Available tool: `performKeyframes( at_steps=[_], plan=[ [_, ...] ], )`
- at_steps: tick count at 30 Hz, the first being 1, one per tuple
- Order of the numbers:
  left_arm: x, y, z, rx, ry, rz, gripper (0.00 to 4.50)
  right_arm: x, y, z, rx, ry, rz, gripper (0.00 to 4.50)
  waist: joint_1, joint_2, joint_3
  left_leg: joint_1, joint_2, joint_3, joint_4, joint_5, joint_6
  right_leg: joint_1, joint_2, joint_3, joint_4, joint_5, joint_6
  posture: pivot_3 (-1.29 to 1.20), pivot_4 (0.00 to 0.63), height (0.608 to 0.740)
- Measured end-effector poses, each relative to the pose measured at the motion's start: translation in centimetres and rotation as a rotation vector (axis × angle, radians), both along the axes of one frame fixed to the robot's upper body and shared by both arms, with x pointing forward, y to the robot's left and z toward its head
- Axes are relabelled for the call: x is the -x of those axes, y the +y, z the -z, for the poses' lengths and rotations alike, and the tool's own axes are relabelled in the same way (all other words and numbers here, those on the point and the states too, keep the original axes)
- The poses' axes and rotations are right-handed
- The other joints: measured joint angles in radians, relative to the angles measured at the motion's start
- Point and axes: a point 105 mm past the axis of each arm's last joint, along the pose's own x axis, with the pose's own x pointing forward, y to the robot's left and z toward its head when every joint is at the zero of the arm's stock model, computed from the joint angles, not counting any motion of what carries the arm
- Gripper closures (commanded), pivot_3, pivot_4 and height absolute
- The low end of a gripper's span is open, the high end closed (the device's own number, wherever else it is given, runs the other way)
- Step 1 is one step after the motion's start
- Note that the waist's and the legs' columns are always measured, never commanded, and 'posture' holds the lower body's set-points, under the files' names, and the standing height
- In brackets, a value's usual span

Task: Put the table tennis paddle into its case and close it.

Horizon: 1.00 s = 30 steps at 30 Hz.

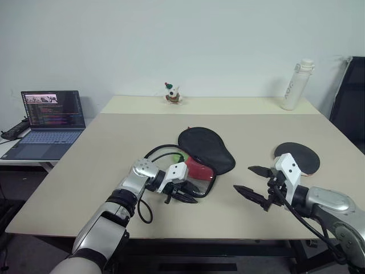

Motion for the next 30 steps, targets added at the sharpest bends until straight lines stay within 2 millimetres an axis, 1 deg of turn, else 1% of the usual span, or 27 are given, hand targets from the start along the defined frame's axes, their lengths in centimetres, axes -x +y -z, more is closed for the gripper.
performKeyframes(
  at_steps=[1, 4, 6, 8, 9, 10, 11, 12, 13, 16, 17, 20, 22, 23, 26, 28, 30],
  plan=[
    [0.0, 0.0, -0.6, 0.047, 0.027, -0.031, 1.37, -0.3, 0.0, -0.2, -0.006, -0.002, 0.000, 0.00, 0.000, 0.000, 0.000, 0.000, 0.000, 0.000, 0.000, 0.000, 0.000, 0.000, 0.000, 0.000, 0.000, 0.000, 0.000, 0.00, 0.150, 0.740],
    [0.5, 0.5, -2.5, 0.183, 0.115, -0.119, 1.37, -1.6, 0.3, -0.7, -0.038, -0.004, 0.003, 0.00, -0.006, 0.000, 0.000, 0.001, 0.000, 0.000, 0.000, 0.000, 0.000, 0.000, 0.000, 0.001, 0.001, 0.000, 0.000, 0.00, 0.150, 0.740],
    [1.2, 1.6, -3.3, 0.231, 0.164, -0.177, 1.37, -2.6, 0.5, -0.9, -0.071, 0.007, 0.009, 0.00, -0.010, 0.000, 0.000, 0.002, 0.001, 0.000, 0.000, 0.000, 0.000, 0.000, 0.001, 0.001, 0.001, 0.000, 0.000, 0.00, 0.150, 0.740],
    [1.9, 2.6, -3.5, 0.260, 0.203, -0.235, 1.37, -3.8, 0.5, -1.1, -0.098, 0.018, 0.022, 0.00, -0.009, 0.001, 0.000, 0.002, 0.001, 0.000, 0.000, 0.000, 0.000, 0.000, 0.001, 0.001, 0.002, 0.000, -0.001, 0.00, 0.150, 0.740],
    [2.1, 3.1, -3.6, 0.279, 0.220, -0.279, 1.37, -4.9, 0.4, -1.3, -0.114, 0.024, 0.050, 0.00, -0.009, 0.001, 0.000, 0.002, 0.001, 0.000, 0.000, 0.000, 0.000, 0.000, 0.001, 0.001, 0.002, 0.000, -0.001, 0.00, 0.150, 0.740],
    [2.1, 3.1, -3.6, 0.285, 0.225, -0.293, 1.37, -5.3, 0.2, -1.3, -0.113, 0.026, 0.065, 0.00, -0.005, 0.001, 0.000, 0.002, 0.001, 0.000, 0.000, 0.000, 0.000, 0.000, 0.001, 0.001, 0.002, 0.001, -0.002, 0.00, 0.150, 0.740],
    [2.1, 3.6, -3.6, 0.292, 0.227, -0.325, 1.37, -6.1, 0.4, -1.2, -0.120, 0.037, 0.075, 0.00, -0.003, 0.000, 0.000, 0.002, 0.001, 0.000, 0.000, 0.000, 0.000, 0.000, 0.001, 0.001, 0.002, 0.001, -0.002, 0.00, 0.150, 0.740],
    [2.0, 4.3, -3.6, 0.294, 0.223, -0.374, 1.37, -7.3, 0.8, -1.3, -0.130, 0.049, 0.096, 0.00, -0.004, 0.001, 0.000, 0.002, 0.001, 0.000, 0.000, 0.000, 0.000, 0.000, 0.001, 0.002, 0.002, 0.001, -0.003, 0.00, 0.150, 0.740],
    [1.8, 4.5, -3.6, 0.297, 0.219, -0.401, 1.37, -8.0, 0.8, -1.1, -0.130, 0.062, 0.117, 0.00, -0.003, 0.001, 0.000, 0.002, 0.001, 0.000, 0.000, 0.000, 0.000, 0.000, 0.001, 0.002, 0.002, 0.002, -0.003, 0.00, 0.150, 0.740],
    [1.4, 5.6, -3.8, 0.306, 0.197, -0.477, 1.37, -10.3, 1.2, 0.2, -0.099, 0.111, 0.181, 0.00, -0.002, 0.001, 0.000, 0.002, 0.001, 0.001, 0.000, 0.000, 0.000, 0.000, 0.001, 0.002, 0.001, 0.002, -0.004, 0.00, 0.150, 0.740],
    [1.3, 6.0, -3.9, 0.310, 0.184, -0.509, 1.37, -11.4, 1.2, 0.8, -0.076, 0.129, 0.214, 0.00, -0.002, 0.001, 0.000, 0.002, 0.000, 0.001, 0.000, 0.000, 0.000, 0.000, 0.000, 0.002, 0.001, 0.002, -0.005, 0.00, 0.150, 0.740],
    [0.9, 6.5, -4.0, 0.321, 0.164, -0.564, 1.37, -13.9, 1.4, 2.5, -0.023, 0.160, 0.303, 0.00, -0.002, 0.001, 0.000, 0.001, 0.000, 0.003, 0.000, 0.000, 0.000, -0.001, 0.000, 0.004, 0.001, 0.004, -0.008, 0.00, 0.150, 0.740],
    [0.9, 6.5, -4.0, 0.322, 0.153, -0.581, 1.37, -15.6, 1.4, 3.7, 0.014, 0.172, 0.370, 0.00, -0.003, 0.001, 0.000, 0.002, 0.000, 0.004, -0.001, 0.000, 0.000, -0.002, 0.000, 0.004, 0.000, 0.004, -0.008, 0.00, 0.150, 0.740],
    [1.0, 6.5, -4.0, 0.322, 0.150, -0.579, 1.37, -15.8, 1.3, 3.9, 0.018, 0.173, 0.380, 0.00, -0.002, 0.001, 0.000, 0.001, 0.000, 0.003, -0.001, 0.000, -0.001, -0.002, 0.000, 0.004, 0.000, 0.004, -0.008, 0.00, 0.150, 0.740],
    [1.1, 6.4, -4.0, 0.322, 0.138, -0.590, 1.37, -17.2, 1.1, 5.3, 0.038, 0.189, 0.453, 0.00, -0.004, 0.001, 0.000, 0.002, 0.000, 0.004, -0.002, 0.000, -0.001, -0.002, 0.000, 0.005, 0.001, 0.005, -0.009, 0.00, 0.150, 0.740],
    [1.2, 6.4, -3.9, 0.321, 0.137, -0.591, 1.37, -17.5, 0.8, 6.1, 0.037, 0.203, 0.482, 0.00, -0.003, 0.001, 0.000, 0.002, 0.000, 0.005, -0.002, 0.000, -0.001, -0.002, 0.000, 0.006, 0.001, 0.005, -0.009, 0.00, 0.150, 0.740],
    [1.2, 6.4, -3.9, 0.320, 0.134, -0.594, 1.37, -17.7, 0.9, 6.4, 0.021, 0.211, 0.483, 0.00, -0.004, 0.001, 0.000, 0.002, 0.000, 0.006, -0.002, 0.000, -0.001, -0.002, 0.000, 0.008, 0.001, 0.005, -0.009, 0.00, 0.150, 0.740]
  ],
)
